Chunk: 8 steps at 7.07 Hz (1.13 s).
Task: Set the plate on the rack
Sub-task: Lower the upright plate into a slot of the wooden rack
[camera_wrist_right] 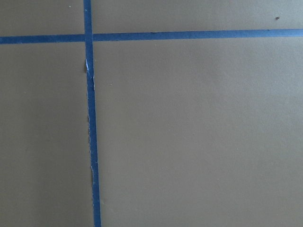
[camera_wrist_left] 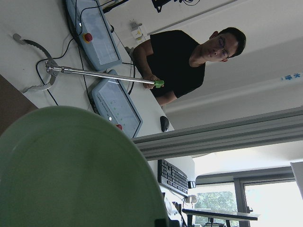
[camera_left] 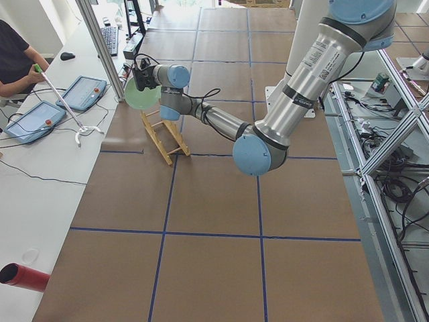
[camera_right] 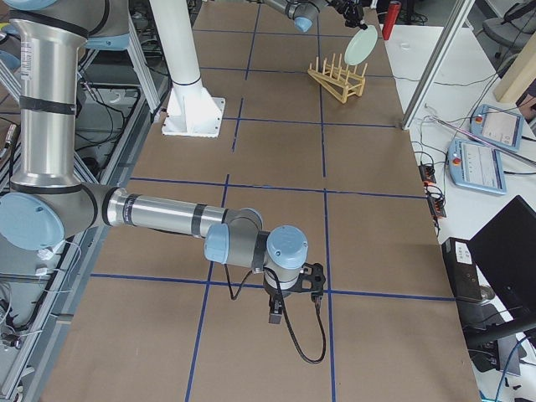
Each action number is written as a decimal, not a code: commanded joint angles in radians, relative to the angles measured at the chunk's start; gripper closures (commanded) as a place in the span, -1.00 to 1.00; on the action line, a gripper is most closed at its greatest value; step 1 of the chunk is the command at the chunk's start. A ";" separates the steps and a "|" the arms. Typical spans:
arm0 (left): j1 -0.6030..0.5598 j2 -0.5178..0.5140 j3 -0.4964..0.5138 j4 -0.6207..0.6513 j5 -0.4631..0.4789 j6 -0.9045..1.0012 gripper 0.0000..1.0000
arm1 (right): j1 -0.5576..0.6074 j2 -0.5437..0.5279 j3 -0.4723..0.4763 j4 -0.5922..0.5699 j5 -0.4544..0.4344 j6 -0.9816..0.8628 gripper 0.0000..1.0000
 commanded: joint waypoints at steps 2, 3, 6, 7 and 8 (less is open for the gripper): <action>0.021 -0.002 0.045 -0.002 0.000 0.012 1.00 | 0.000 0.000 0.000 0.000 0.000 0.000 -1.00; 0.031 -0.002 0.058 -0.003 0.002 0.029 1.00 | 0.000 0.000 0.000 0.000 0.000 0.000 -1.00; 0.077 -0.004 0.068 -0.003 0.044 0.029 1.00 | 0.000 0.000 0.000 0.000 0.000 0.000 -1.00; 0.081 -0.002 0.068 -0.003 0.048 0.029 1.00 | 0.000 0.000 0.001 0.000 0.000 0.000 -1.00; 0.082 0.001 0.069 -0.003 0.048 0.032 1.00 | 0.000 0.000 0.001 0.000 0.000 0.000 -1.00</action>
